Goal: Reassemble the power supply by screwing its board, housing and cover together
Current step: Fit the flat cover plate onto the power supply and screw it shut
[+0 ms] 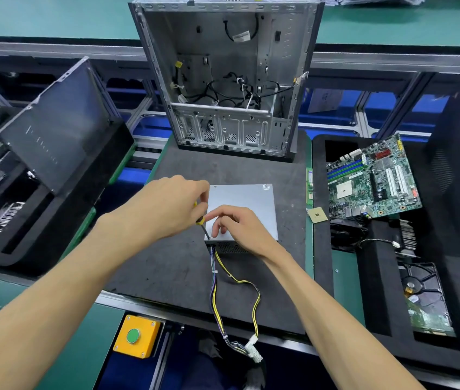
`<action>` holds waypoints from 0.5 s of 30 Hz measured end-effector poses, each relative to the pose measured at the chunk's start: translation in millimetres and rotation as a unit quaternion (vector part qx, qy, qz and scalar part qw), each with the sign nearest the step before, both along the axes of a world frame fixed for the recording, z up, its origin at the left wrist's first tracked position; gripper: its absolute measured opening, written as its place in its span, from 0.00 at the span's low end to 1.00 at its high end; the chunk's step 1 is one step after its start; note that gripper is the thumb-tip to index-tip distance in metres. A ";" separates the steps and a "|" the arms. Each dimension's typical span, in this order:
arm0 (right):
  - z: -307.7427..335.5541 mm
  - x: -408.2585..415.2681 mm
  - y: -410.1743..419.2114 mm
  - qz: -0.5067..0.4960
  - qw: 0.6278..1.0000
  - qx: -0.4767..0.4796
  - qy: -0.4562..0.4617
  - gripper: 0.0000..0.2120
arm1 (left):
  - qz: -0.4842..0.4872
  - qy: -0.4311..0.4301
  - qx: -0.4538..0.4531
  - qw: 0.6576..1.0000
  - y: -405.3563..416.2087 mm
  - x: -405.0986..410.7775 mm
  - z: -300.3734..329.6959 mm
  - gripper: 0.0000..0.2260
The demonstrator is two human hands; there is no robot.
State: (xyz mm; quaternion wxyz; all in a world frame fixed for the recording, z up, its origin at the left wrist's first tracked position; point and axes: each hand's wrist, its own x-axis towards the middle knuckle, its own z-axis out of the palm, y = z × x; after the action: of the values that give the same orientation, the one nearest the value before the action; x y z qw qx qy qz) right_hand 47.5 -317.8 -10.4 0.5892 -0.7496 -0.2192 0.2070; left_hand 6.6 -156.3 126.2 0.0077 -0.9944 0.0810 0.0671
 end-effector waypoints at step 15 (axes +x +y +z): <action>-0.2 -0.8 -0.8 -0.002 1.000 0.023 0.010 0.21 | -0.024 -0.029 0.011 0.999 2.2 -2.5 -4.4 0.08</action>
State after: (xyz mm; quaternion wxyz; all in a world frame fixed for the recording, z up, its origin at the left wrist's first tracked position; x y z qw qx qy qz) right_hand 46.8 -318.5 -10.7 0.6086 -0.7343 -0.2166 0.2084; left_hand 4.2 -154.1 121.8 0.0230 -0.9935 0.1042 0.0385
